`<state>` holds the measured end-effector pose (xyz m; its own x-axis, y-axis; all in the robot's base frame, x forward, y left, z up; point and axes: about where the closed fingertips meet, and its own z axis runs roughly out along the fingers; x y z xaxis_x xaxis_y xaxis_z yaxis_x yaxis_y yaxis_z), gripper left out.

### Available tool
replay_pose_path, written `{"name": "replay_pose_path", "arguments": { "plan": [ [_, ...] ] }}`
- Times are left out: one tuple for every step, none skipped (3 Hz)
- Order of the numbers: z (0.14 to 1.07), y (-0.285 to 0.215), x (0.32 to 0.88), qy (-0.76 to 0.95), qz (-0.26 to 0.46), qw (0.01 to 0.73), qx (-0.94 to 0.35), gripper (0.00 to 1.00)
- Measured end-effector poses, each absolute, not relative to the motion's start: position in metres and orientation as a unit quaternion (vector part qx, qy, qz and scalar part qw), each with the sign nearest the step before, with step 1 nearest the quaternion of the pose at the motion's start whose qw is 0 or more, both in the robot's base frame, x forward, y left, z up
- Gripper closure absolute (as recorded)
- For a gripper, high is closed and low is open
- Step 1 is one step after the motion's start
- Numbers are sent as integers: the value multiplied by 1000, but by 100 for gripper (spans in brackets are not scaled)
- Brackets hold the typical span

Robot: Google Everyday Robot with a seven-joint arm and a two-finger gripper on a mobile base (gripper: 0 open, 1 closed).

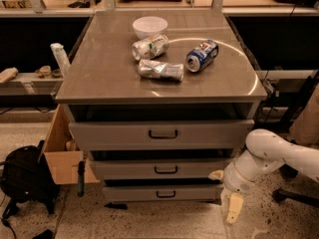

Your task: Open middle drawer

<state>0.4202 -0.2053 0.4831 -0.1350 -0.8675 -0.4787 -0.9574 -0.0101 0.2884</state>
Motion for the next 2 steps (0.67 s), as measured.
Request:
{"name": "replay_pose_path", "arguments": {
  "plan": [
    [488, -204, 416, 698, 252, 91, -664, 0],
    [491, -199, 422, 701, 199, 122, -674, 0]
  ]
}}
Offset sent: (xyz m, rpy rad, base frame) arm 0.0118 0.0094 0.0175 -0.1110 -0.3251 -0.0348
